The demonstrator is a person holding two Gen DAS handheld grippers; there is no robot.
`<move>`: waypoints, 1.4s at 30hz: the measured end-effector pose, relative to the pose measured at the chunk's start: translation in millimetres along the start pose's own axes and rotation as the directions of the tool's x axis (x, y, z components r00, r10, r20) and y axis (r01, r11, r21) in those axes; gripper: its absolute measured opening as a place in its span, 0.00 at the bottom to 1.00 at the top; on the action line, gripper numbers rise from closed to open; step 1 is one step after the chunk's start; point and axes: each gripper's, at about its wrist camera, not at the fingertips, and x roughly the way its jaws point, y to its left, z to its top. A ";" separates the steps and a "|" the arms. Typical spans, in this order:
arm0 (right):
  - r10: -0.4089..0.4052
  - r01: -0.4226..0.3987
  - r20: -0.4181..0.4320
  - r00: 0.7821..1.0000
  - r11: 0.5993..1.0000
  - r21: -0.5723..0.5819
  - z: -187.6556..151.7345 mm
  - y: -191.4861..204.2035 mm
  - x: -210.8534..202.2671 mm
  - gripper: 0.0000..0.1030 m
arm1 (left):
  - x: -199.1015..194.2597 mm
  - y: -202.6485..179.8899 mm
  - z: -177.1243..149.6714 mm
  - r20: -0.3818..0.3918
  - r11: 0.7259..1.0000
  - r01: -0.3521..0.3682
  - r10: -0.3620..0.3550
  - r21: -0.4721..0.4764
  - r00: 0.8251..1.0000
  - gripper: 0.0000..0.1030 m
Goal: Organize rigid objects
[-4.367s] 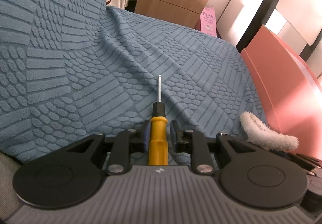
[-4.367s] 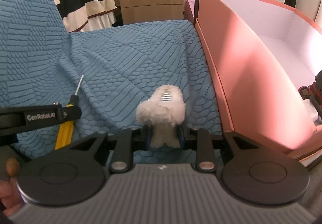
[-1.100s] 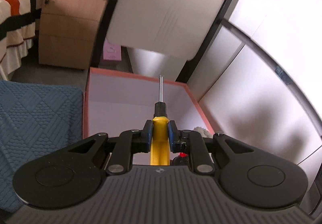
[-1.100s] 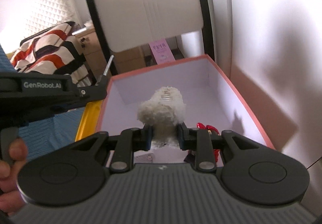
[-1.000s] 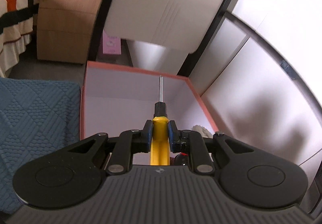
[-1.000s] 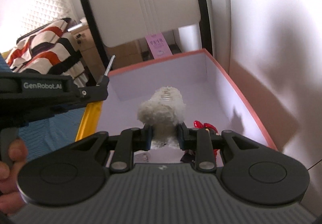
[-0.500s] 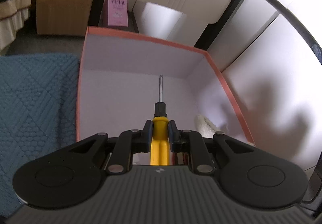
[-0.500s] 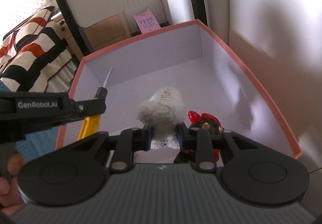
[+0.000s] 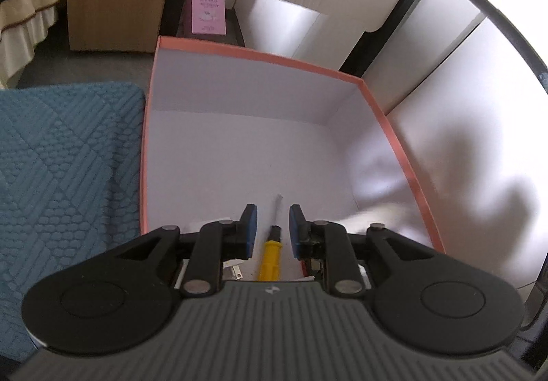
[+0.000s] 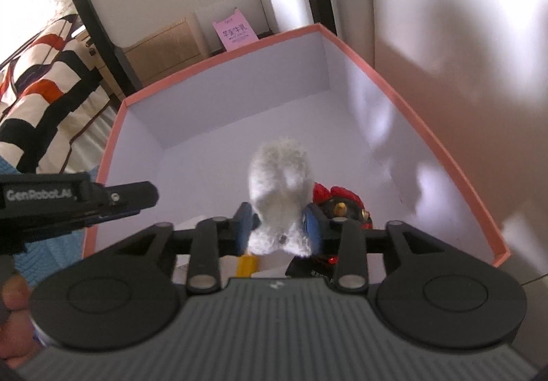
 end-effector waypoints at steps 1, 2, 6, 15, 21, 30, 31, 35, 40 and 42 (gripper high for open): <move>-0.001 0.001 0.004 1.000 1.000 -0.005 -0.3 -0.1 -1.6 0.42 | -4.3 -0.6 0.5 0.008 1.000 -0.001 0.001 0.001 1.000 0.24; 0.000 0.000 0.008 1.000 1.000 -0.010 0.3 0.4 -4.2 0.45 | -9.0 -0.6 1.0 0.016 1.000 0.002 -0.002 0.001 1.000 0.25; 0.000 0.000 0.037 0.999 1.000 -0.009 2.7 2.0 -18.2 0.58 | -32.4 -1.6 -0.2 0.062 1.000 0.008 -0.008 0.001 0.998 0.30; 0.017 -0.012 0.120 0.993 0.999 -0.040 5.9 16.0 -65.5 0.58 | -89.3 -19.4 -0.5 0.152 0.997 0.044 -0.054 0.066 0.987 0.42; 0.016 -0.007 0.174 0.985 0.999 -0.051 7.4 25.7 -101.3 0.58 | -132.4 -25.3 -6.1 0.200 0.992 0.060 -0.081 0.107 0.977 0.52; 0.014 0.006 0.228 0.974 0.996 -0.084 -1.5 40.6 -147.5 0.58 | -194.3 -29.7 -26.9 0.277 0.989 0.052 -0.089 0.140 0.957 0.66; 0.012 0.008 0.230 0.973 0.996 -0.086 -3.4 42.4 -151.8 0.58 | -198.8 -30.3 -29.0 0.284 0.988 0.051 -0.091 0.144 0.955 0.68; 0.014 0.010 0.234 0.972 0.995 -0.099 -11.2 48.6 -171.0 0.58 | -220.7 -29.8 -42.0 0.306 0.987 0.047 -0.092 0.152 0.948 0.74; 0.002 0.034 0.257 0.966 0.990 -0.135 -22.5 61.4 -196.1 0.58 | -249.0 -29.3 -60.8 0.334 0.985 0.053 -0.106 0.162 0.937 0.79; 0.006 0.032 0.254 0.967 0.989 -0.145 -28.7 66.2 -205.0 0.58 | -259.7 -26.2 -69.8 0.346 0.987 0.047 -0.099 0.156 0.933 0.80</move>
